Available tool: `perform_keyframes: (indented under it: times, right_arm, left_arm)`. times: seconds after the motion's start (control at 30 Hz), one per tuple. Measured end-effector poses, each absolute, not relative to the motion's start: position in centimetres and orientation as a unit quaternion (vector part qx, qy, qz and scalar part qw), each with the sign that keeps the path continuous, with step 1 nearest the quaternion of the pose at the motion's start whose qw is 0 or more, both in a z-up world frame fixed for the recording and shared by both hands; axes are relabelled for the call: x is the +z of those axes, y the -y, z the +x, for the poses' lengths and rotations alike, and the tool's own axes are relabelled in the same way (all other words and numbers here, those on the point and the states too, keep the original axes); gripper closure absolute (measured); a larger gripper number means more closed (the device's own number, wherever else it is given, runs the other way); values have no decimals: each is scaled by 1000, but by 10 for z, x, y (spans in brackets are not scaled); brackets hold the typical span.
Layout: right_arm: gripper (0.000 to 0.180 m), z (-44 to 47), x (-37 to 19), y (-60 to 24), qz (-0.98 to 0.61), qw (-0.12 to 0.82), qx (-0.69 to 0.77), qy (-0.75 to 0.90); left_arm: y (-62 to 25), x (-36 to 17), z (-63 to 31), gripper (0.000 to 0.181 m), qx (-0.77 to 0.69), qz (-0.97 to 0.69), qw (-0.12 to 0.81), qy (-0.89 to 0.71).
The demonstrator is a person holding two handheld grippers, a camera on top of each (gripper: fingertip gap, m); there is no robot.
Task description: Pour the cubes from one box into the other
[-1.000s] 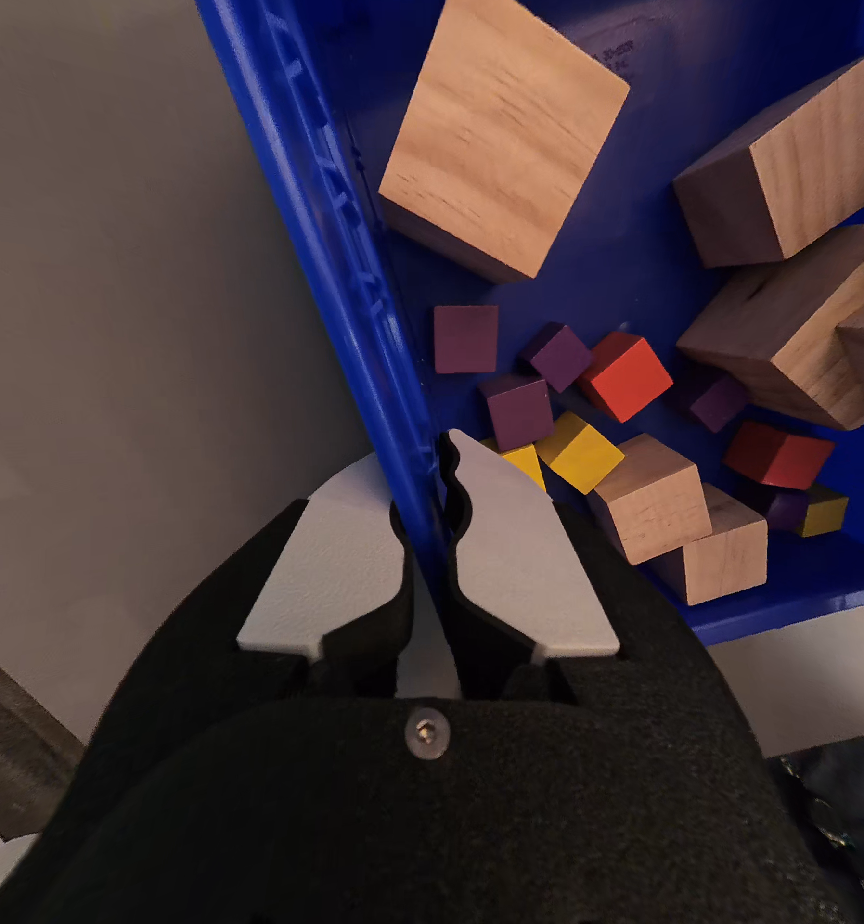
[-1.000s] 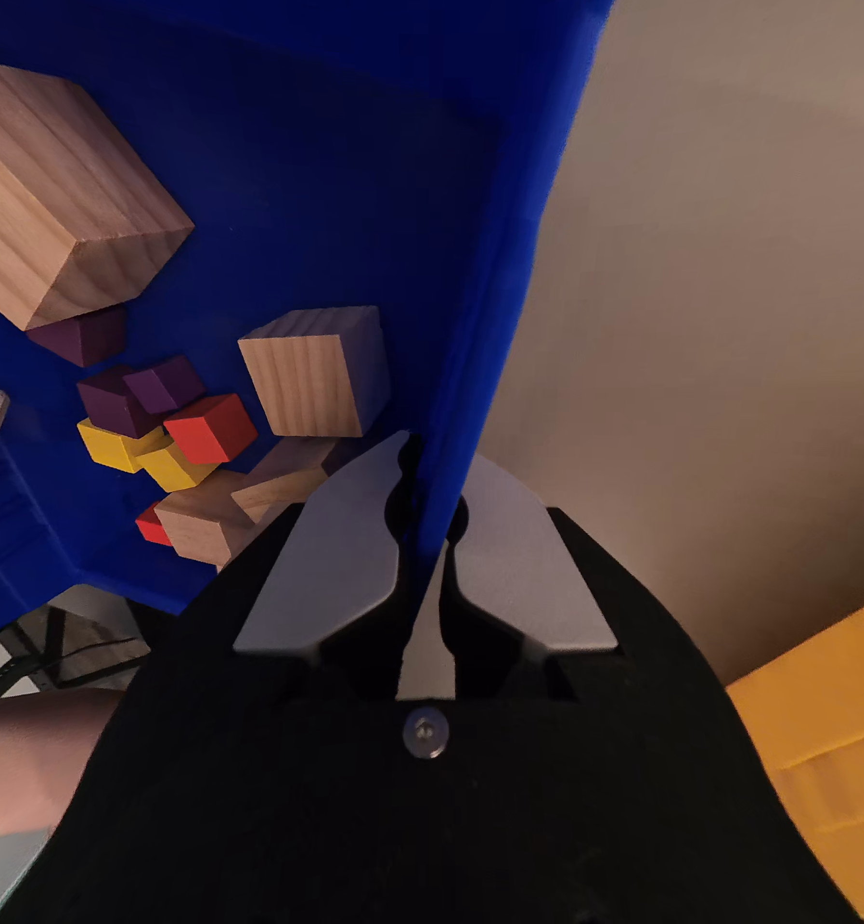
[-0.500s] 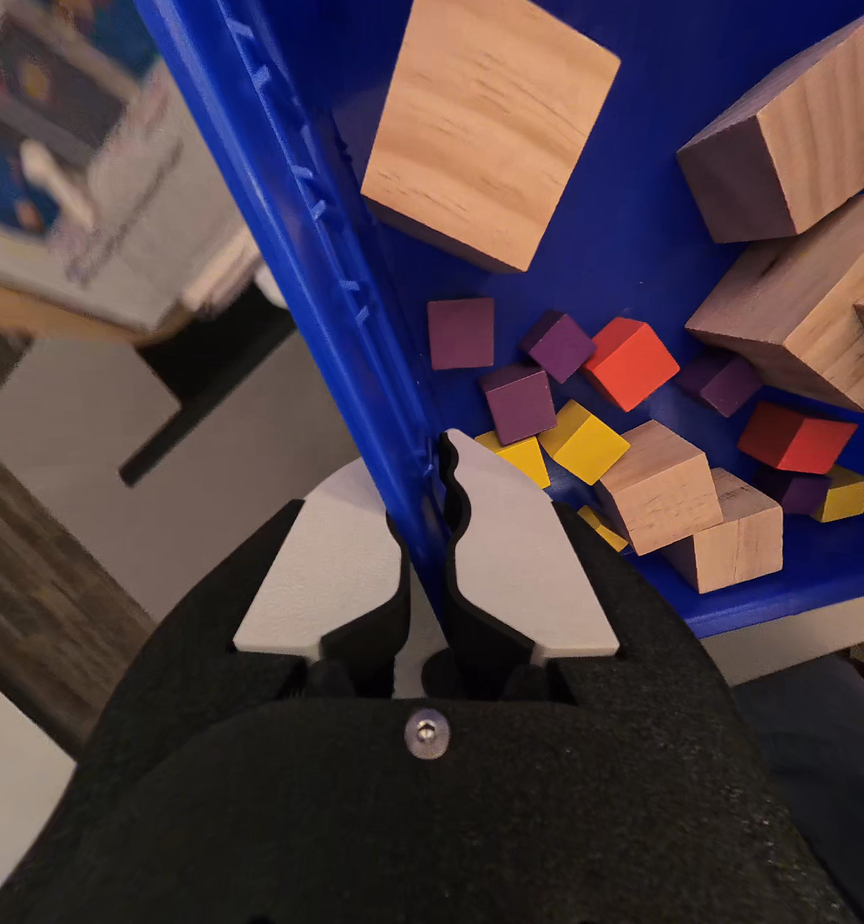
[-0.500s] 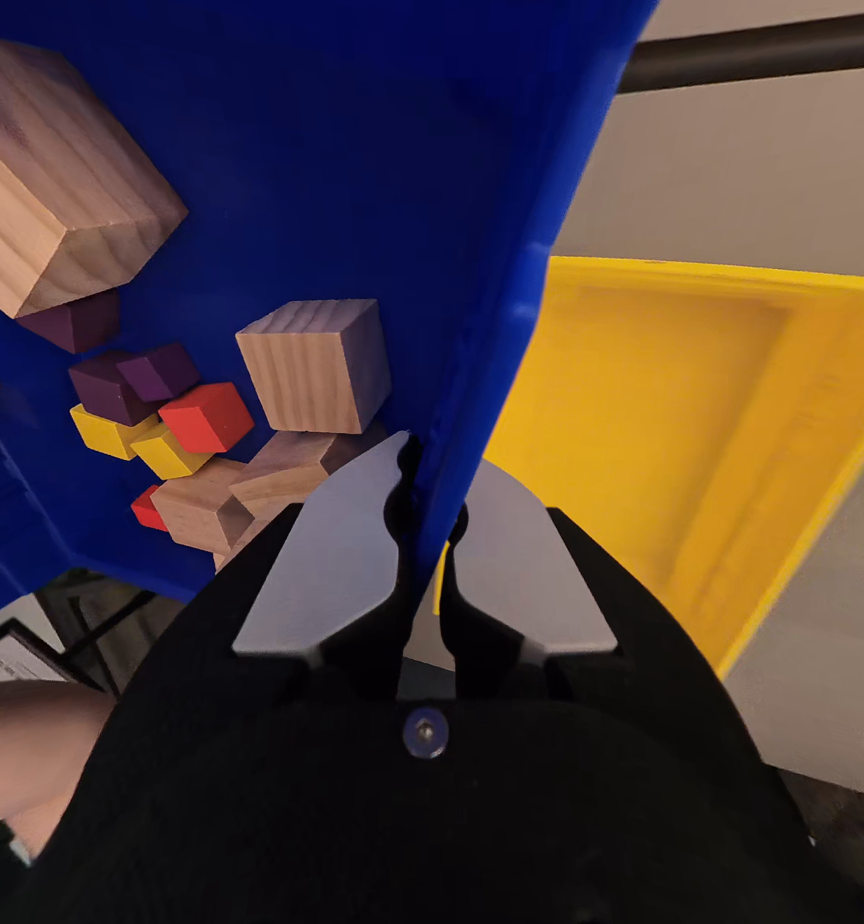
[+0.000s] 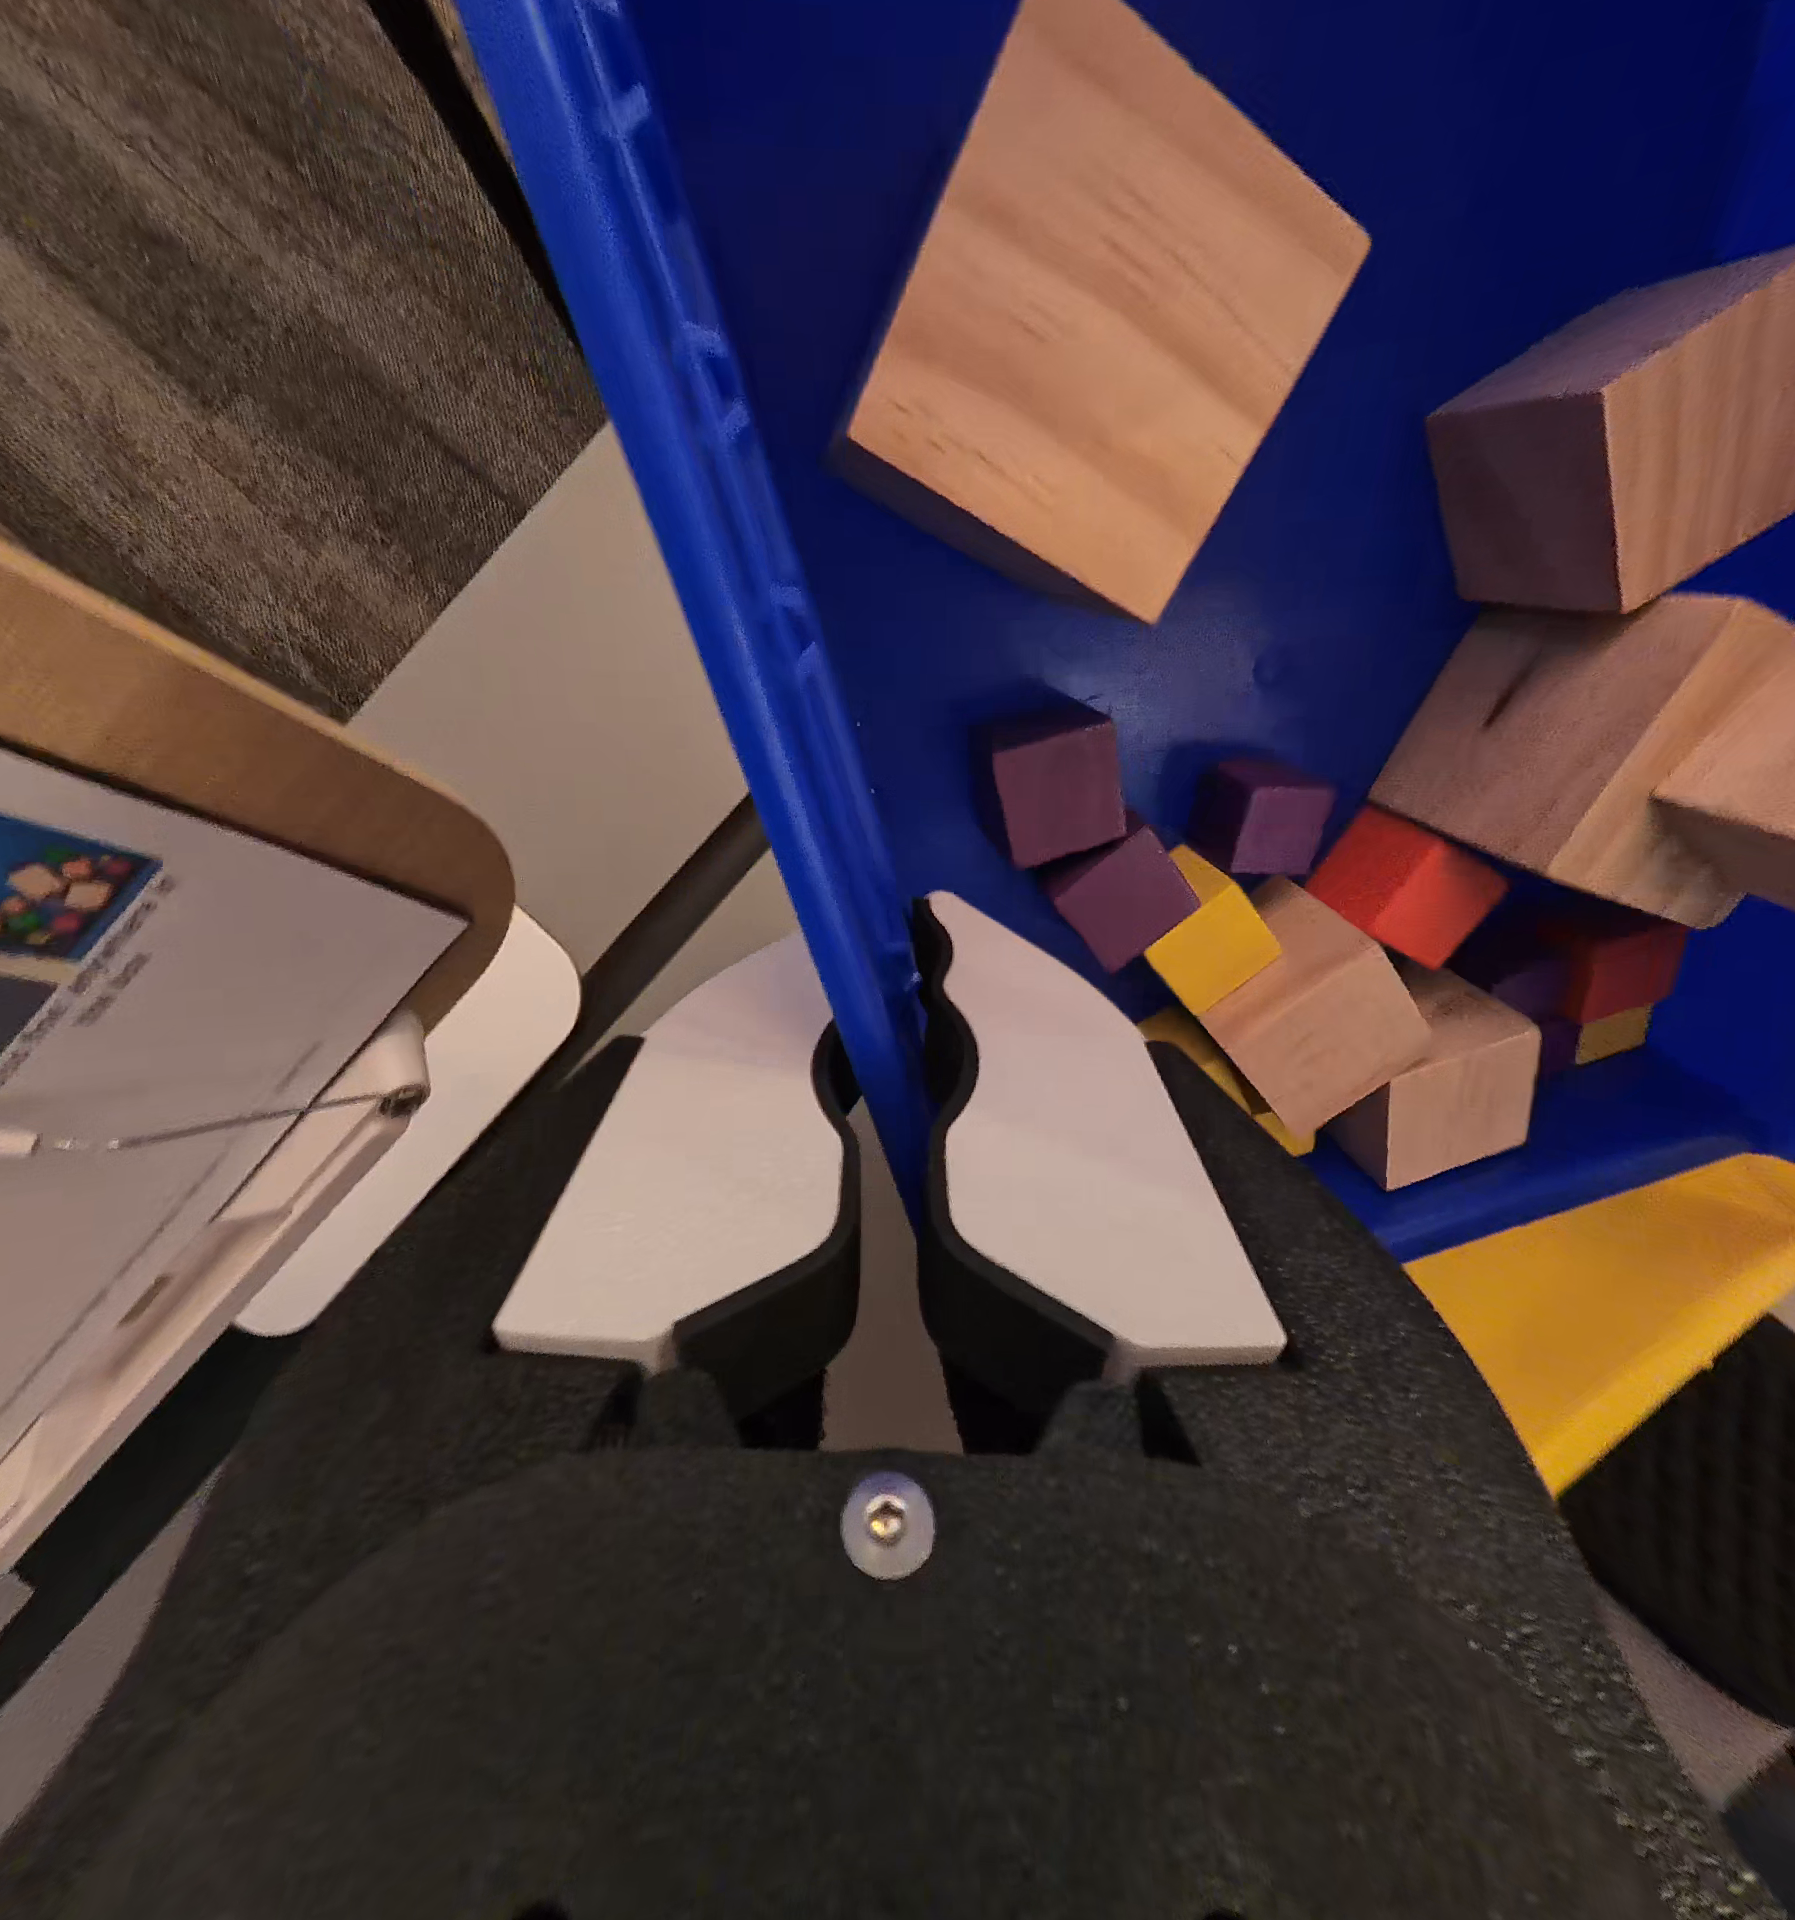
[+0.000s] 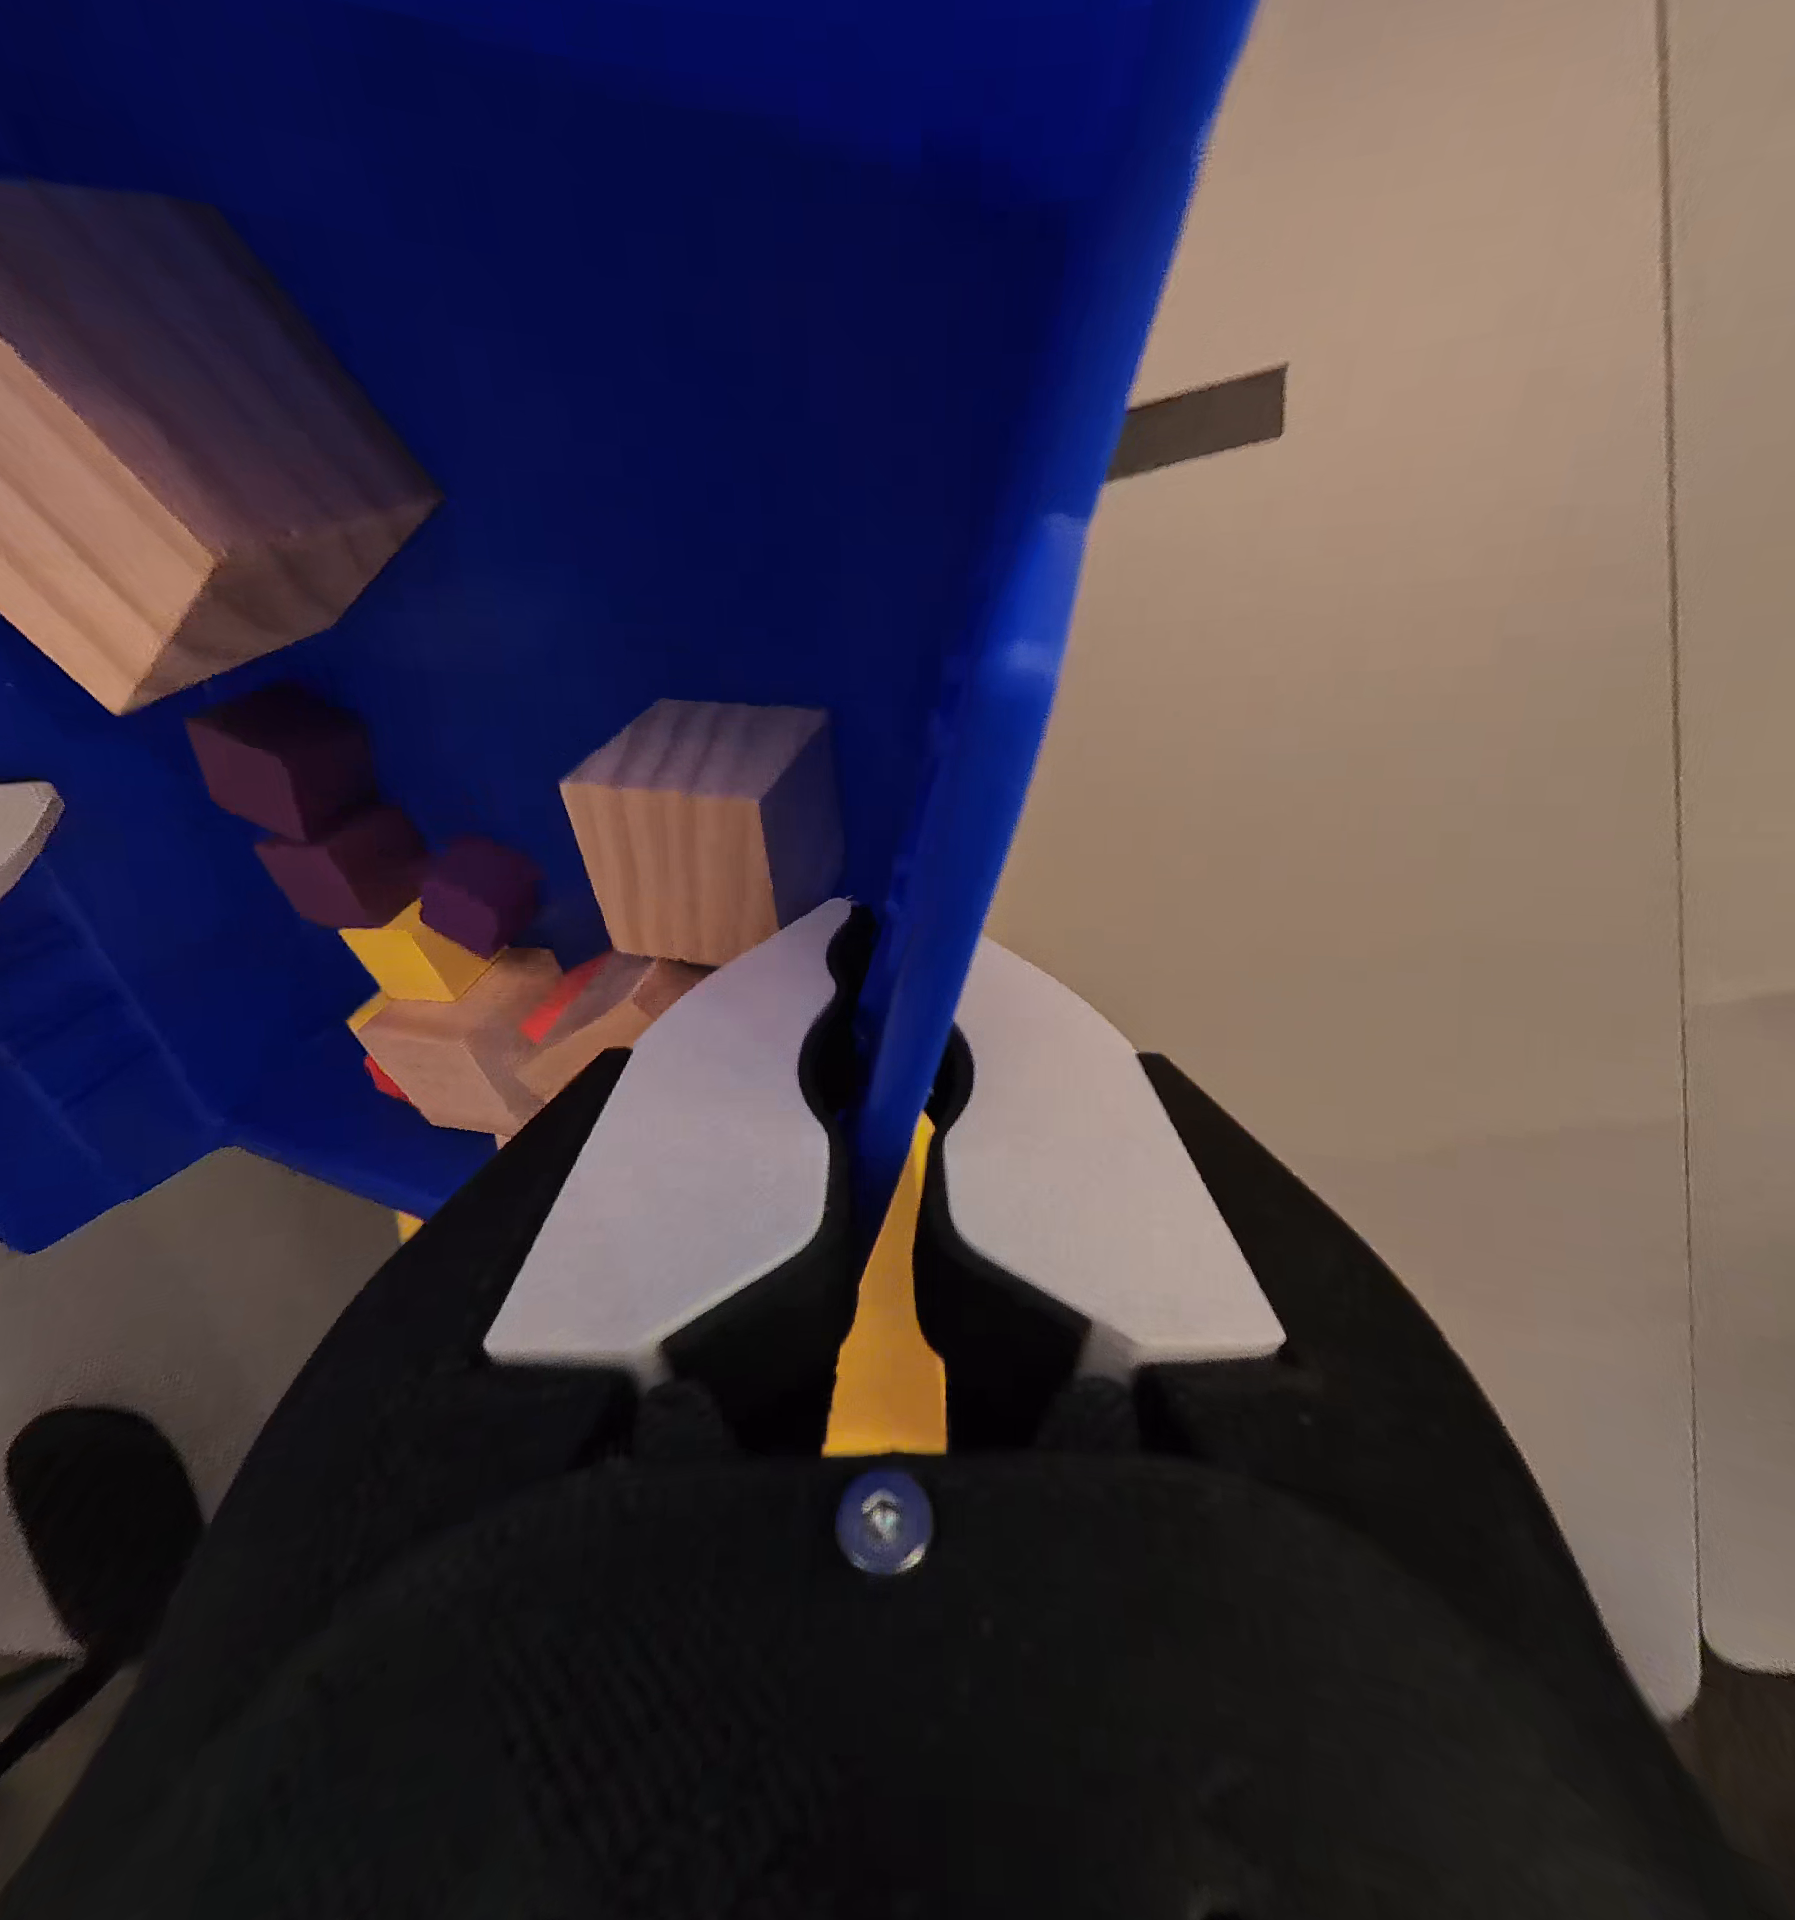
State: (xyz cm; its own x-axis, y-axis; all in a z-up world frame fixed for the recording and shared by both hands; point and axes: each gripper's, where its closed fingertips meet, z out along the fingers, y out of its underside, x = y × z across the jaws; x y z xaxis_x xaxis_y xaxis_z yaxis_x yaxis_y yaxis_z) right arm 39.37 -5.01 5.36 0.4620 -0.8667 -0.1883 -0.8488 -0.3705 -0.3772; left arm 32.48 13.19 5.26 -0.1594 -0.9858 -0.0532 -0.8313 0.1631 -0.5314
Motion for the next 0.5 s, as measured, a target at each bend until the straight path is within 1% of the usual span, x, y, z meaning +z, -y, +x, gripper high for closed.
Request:
perform_keyframes:
  times: [0.23, 0.5]
  right_arm:
    - [173, 411, 50, 49, -814, 298, -75, -493]
    - [173, 401, 67, 51, -779, 397, -155, -460]
  left_arm:
    - [-133, 55, 343, 175, -236, -590, 285, -717]
    - [-131, 73, 334, 175, -277, -542, 393, -689]
